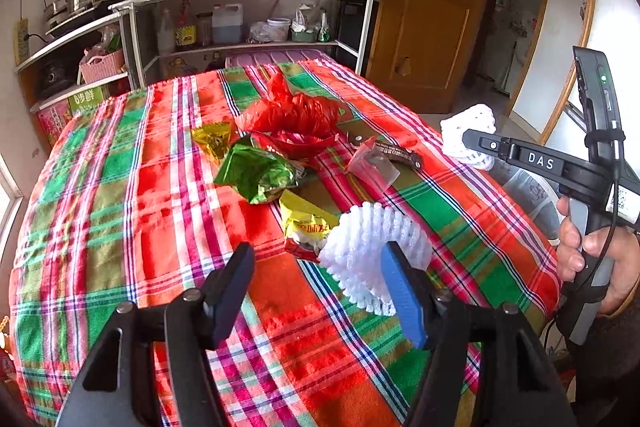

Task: Collect trash
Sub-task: 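Carry both white foam nets in both tools toward the white bin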

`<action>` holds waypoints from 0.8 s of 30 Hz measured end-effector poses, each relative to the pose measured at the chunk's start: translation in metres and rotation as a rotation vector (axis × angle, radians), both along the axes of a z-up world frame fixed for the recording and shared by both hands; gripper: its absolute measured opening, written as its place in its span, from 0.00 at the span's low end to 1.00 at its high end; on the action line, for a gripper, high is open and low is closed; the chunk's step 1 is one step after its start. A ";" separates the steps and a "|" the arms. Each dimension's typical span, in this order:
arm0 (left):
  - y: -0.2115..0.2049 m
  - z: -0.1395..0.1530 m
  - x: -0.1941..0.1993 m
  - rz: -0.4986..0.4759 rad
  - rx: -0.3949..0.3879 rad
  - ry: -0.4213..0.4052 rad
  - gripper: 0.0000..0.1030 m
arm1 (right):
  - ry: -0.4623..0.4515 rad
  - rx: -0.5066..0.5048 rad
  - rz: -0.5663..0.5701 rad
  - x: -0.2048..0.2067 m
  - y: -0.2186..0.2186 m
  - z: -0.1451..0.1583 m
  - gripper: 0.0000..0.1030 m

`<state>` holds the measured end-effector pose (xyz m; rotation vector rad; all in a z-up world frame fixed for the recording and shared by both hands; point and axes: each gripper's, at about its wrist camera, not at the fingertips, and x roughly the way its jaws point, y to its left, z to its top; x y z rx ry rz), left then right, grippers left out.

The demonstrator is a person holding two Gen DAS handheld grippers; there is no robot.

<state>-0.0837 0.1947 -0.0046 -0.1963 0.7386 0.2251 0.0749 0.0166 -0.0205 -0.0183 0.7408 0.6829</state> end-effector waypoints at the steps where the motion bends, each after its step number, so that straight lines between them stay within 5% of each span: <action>1: 0.000 0.003 -0.001 -0.001 0.006 -0.009 0.69 | -0.001 0.001 0.002 0.000 0.000 0.000 0.11; 6: -0.005 0.006 0.006 -0.091 -0.019 -0.020 0.79 | -0.001 -0.003 0.013 -0.003 0.000 -0.001 0.11; 15: -0.027 -0.013 0.035 -0.150 0.043 0.054 0.78 | 0.010 -0.006 0.010 -0.005 -0.005 -0.004 0.11; 24: -0.037 -0.021 0.044 -0.182 0.074 0.097 0.44 | 0.014 0.001 0.002 -0.004 -0.008 -0.005 0.11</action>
